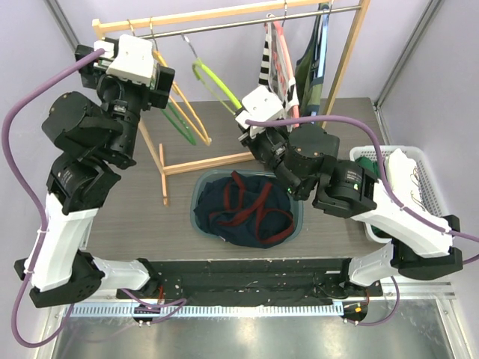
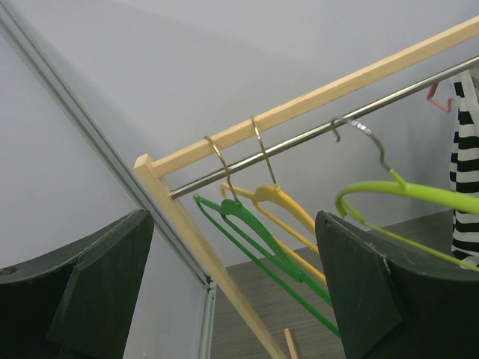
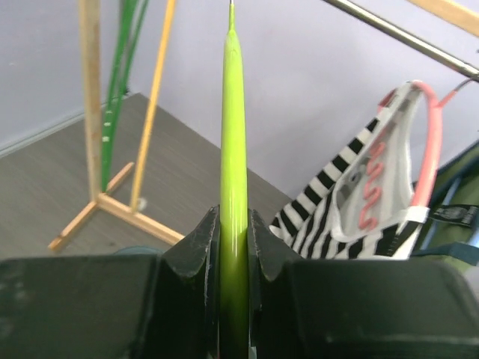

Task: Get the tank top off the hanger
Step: Place the hanger at the clothesline.

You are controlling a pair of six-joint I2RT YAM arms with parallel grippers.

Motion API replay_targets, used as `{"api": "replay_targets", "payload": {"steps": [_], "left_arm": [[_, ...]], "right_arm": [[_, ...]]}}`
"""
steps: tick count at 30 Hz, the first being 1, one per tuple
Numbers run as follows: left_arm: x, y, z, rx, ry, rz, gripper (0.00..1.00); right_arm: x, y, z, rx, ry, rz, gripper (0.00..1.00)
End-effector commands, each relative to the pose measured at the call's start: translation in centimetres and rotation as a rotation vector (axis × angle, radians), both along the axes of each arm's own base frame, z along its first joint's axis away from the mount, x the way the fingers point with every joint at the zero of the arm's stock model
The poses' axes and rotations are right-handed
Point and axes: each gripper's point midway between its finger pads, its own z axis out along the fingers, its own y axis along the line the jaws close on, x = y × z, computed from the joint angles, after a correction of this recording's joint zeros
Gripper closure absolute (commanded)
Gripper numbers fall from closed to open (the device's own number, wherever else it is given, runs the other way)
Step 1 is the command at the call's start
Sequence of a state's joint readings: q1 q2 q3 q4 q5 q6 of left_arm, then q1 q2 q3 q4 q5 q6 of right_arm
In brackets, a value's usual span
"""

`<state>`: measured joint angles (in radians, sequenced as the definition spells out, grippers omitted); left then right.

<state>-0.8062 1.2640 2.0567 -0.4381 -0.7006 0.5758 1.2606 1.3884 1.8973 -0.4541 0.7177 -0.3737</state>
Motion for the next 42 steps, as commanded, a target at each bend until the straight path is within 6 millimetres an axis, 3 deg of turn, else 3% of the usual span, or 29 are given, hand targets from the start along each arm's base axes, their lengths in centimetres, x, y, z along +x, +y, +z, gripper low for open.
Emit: {"api": "replay_targets", "payload": {"steps": [1,7,15,20,28,38,42], "left_arm": [[-1.3,2.2,1.3,-0.099,-0.038,0.026,0.04],[-1.7,3.3,1.7,-0.146,-0.049,0.048,0.00],[-1.5,3.7,1.6,-0.188,-0.039,0.053,0.00],[-1.4,3.8,1.2,-0.201,-0.029,0.047,0.00],[-1.2,3.5,0.7,-0.201,-0.011,0.032,0.00],[-1.1,3.4,0.5,-0.195,-0.005,0.027,0.00],[-1.1,3.4,0.5,-0.197,-0.002,0.023,0.00]], "right_arm": [[0.3,-3.9,5.7,0.193,-0.105,-0.124,0.99],[0.3,-4.0,6.6,0.243,-0.139,-0.124,0.99],[1.3,-1.5,6.6,0.220,-0.167,-0.136,0.99],[2.5,-1.0,7.2,0.265,-0.172,-0.154,0.99],[4.4,0.4,5.9,0.299,-0.153,-0.147,0.99],[7.7,-0.2,4.7,0.377,-0.105,-0.146,0.99],[8.5,1.1,2.9,0.352,-0.067,-0.134,0.99]]}}
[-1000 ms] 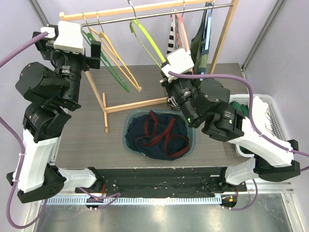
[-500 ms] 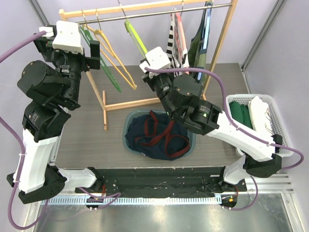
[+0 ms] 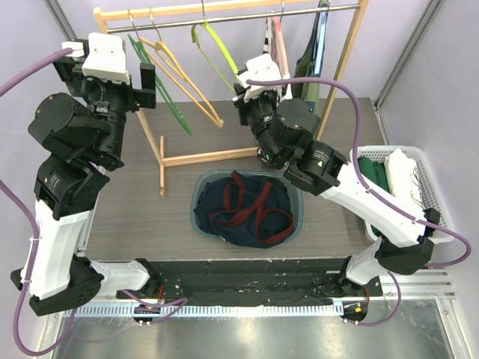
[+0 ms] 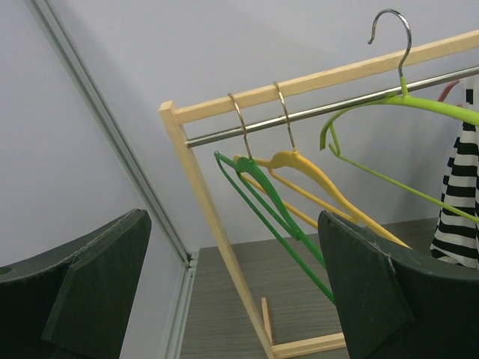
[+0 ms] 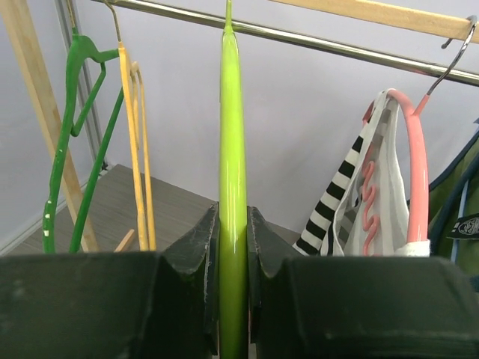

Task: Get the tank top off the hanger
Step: Place the hanger at the clothesline.

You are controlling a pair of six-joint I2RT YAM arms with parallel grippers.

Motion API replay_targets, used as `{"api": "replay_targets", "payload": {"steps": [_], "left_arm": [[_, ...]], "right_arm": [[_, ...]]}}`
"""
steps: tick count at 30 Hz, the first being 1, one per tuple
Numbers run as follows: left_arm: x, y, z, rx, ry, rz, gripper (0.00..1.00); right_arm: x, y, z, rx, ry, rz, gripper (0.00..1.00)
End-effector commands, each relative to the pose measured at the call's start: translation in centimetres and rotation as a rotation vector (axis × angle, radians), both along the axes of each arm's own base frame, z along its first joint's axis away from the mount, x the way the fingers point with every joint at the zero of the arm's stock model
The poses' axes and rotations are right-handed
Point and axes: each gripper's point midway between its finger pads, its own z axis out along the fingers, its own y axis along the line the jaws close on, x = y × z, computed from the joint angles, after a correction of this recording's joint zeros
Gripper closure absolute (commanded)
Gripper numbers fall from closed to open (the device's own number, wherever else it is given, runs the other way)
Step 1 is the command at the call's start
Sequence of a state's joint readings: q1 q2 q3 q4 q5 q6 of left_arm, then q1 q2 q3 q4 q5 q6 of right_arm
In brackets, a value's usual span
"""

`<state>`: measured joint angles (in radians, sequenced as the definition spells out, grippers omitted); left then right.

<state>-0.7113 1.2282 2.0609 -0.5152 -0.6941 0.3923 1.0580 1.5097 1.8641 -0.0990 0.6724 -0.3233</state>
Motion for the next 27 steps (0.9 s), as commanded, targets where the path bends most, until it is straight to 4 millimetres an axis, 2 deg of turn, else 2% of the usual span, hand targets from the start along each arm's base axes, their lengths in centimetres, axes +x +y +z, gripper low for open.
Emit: {"api": "replay_targets", "payload": {"steps": [1,9,18,27], "left_arm": [[-0.6,0.4,1.1,-0.044,-0.033,-0.016,0.00],[-0.6,0.4,1.1,-0.047,-0.031,-0.019,0.00],[-0.6,0.3,1.0,-0.045,-0.026,-0.022,0.00],[-0.6,0.3,0.7,-0.042,-0.018,-0.022,0.00]], "right_arm": [[0.5,0.5,1.1,0.122,-0.009,0.022,0.99],[1.6,2.7,-1.4,0.090,0.035,0.035,0.99],[2.2,4.6,-2.4,0.094,0.065,0.072,0.99],[2.5,8.2,-3.7,0.083,0.085,0.133,0.99]]}}
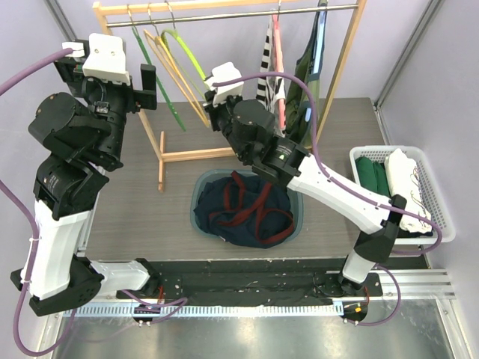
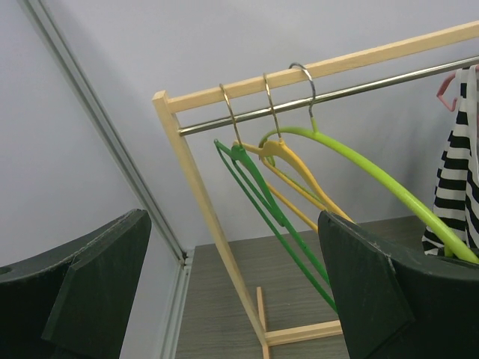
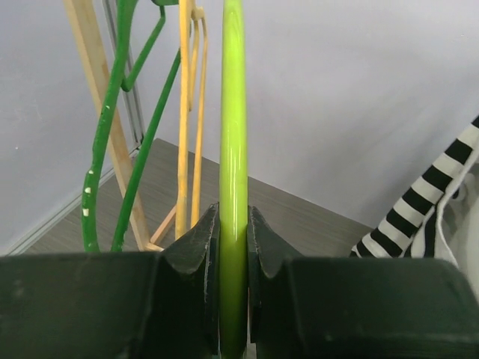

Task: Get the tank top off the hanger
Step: Place the hanger at the clothesline.

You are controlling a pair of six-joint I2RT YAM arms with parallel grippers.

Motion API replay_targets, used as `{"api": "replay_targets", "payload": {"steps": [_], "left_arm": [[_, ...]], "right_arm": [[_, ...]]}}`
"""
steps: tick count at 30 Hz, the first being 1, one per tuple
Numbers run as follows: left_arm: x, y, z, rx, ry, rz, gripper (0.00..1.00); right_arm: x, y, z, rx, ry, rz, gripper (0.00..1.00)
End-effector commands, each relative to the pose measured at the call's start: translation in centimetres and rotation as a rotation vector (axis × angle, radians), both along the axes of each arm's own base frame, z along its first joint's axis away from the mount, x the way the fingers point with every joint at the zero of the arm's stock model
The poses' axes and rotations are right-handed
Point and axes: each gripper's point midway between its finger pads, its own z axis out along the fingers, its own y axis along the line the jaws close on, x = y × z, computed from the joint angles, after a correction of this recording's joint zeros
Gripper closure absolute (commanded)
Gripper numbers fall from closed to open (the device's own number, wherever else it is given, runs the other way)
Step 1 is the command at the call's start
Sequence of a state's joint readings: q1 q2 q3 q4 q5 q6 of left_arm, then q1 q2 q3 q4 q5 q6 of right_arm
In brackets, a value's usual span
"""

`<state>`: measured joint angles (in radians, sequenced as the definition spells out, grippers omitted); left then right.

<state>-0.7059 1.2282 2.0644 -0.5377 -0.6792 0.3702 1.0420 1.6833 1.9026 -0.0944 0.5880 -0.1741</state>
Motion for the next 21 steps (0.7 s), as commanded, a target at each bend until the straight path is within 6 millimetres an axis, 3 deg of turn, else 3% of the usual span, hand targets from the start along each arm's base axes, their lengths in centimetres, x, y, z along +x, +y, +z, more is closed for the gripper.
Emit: {"api": "replay_targets", "payload": {"steps": [1,5,7,8,11,17,21], "left_arm": [[-0.6,0.5,0.9,-0.035,-0.028,-0.006,0.00],[-0.5,0.5,0.8,-0.030,-0.025,-0.005,0.00],[-0.6,0.6,0.7,-0.025,-0.024,-0.003,0.00],[-0.5,0.5,0.6,-0.025,-0.023,-0.005,0.00],[-0.3,0.3,0.6,-0.022,-0.019,-0.006,0.00],[-0.3,0.2,0.7,-0.026,-0.022,-0.010,0.00],[-0.2,0.1,0.7,-0.027,-0.019,-0.012,0.00]], "right_arm": [[-0.6,1.6,2.3,0.076,-0.022,0.046,0.99],[-0.9,1.3,2.1,0.069,0.003,0.042,0.96],[-1.4,0.0,2.6,0.075,0.012,0.028,0.77],[-1.7,-0.5,2.9,0.075,0.014,0.027,0.62],[-2.8,-3.0,4.2,0.085,0.028,0.006,0.45],[-5.3,-7.9,5.9,0.067,0.050,-0.010,0.24],[-5.3,-11.5,7.0,0.065,0.035,-0.098,0.21]]}}
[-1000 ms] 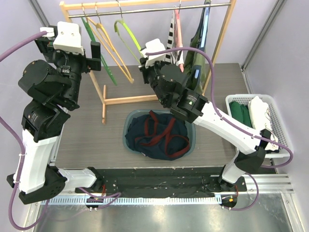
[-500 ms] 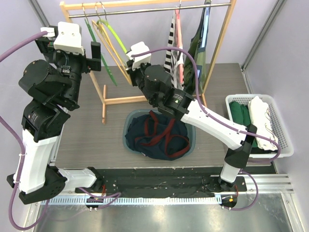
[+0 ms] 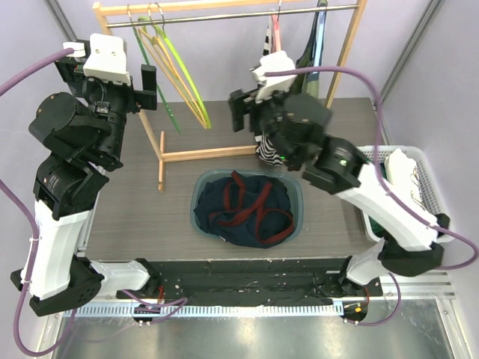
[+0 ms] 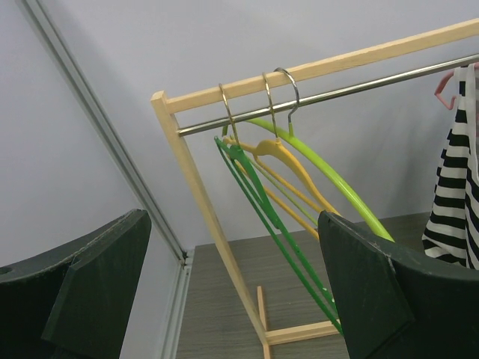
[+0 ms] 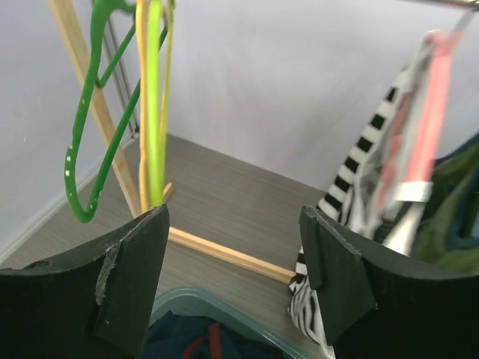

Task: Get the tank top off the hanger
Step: Place the hanger at the clothesline, then pick up the hanger from the clothesline.

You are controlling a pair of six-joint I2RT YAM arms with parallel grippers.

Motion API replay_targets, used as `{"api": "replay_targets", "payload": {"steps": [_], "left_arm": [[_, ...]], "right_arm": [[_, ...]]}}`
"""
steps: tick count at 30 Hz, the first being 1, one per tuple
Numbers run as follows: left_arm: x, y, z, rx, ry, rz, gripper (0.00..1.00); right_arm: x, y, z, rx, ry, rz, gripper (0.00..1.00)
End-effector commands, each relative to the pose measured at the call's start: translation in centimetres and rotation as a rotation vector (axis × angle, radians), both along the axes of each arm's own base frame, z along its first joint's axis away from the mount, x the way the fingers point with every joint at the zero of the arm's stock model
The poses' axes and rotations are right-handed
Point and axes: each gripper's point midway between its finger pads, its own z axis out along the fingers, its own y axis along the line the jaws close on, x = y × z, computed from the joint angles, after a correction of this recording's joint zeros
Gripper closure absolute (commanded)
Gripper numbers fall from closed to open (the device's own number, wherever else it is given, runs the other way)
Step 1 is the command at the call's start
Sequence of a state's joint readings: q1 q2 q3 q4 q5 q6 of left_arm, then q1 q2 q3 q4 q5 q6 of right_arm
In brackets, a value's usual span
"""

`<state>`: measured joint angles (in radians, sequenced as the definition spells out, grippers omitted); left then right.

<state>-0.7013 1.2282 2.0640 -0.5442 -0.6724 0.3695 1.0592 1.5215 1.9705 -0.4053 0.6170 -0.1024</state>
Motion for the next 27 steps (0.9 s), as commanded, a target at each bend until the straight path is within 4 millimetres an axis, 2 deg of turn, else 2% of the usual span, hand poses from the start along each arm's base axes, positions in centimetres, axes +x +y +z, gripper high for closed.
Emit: {"api": "replay_targets", "payload": {"steps": [1,3,4,7,9,13,20,23,27], "left_arm": [[-0.3,0.1,0.7,-0.033,-0.022,-0.012,0.00],[-0.2,0.0,0.7,-0.032,-0.020,-0.015,0.00],[-0.2,-0.1,0.7,-0.031,-0.021,-0.017,0.00],[-0.2,-0.1,0.8,-0.038,-0.021,-0.020,0.00],[-0.2,-0.2,0.8,-0.037,-0.019,-0.026,0.00],[-0.2,-0.2,0.7,-0.033,-0.016,-0.026,0.00],[-0.1,-0.2,0.6,-0.030,-0.013,-0.024,0.00],[0.0,-0.3,0.5,-0.029,-0.009,-0.025,0.00],[0.1,-0.4,0.3,-0.025,-0.005,-0.026,0.00]], "right_arm": [[-0.4,-6.6,4.0,0.073,-0.042,-0.129,0.21],[0.3,-8.0,4.4,0.097,-0.045,-0.159,0.21],[1.3,-9.1,4.5,0.098,-0.047,-0.191,0.21],[3.2,-9.3,4.0,0.104,-0.023,-0.195,0.20],[4.8,-9.3,2.8,0.081,0.009,-0.210,0.19],[6.1,-9.2,1.7,0.080,0.042,-0.204,0.16],[6.7,-9.8,-0.2,0.058,0.094,-0.245,0.16],[6.8,-10.2,-1.2,0.038,0.114,-0.270,0.22],[6.8,-10.4,-2.5,0.015,0.146,-0.288,0.40]]}}
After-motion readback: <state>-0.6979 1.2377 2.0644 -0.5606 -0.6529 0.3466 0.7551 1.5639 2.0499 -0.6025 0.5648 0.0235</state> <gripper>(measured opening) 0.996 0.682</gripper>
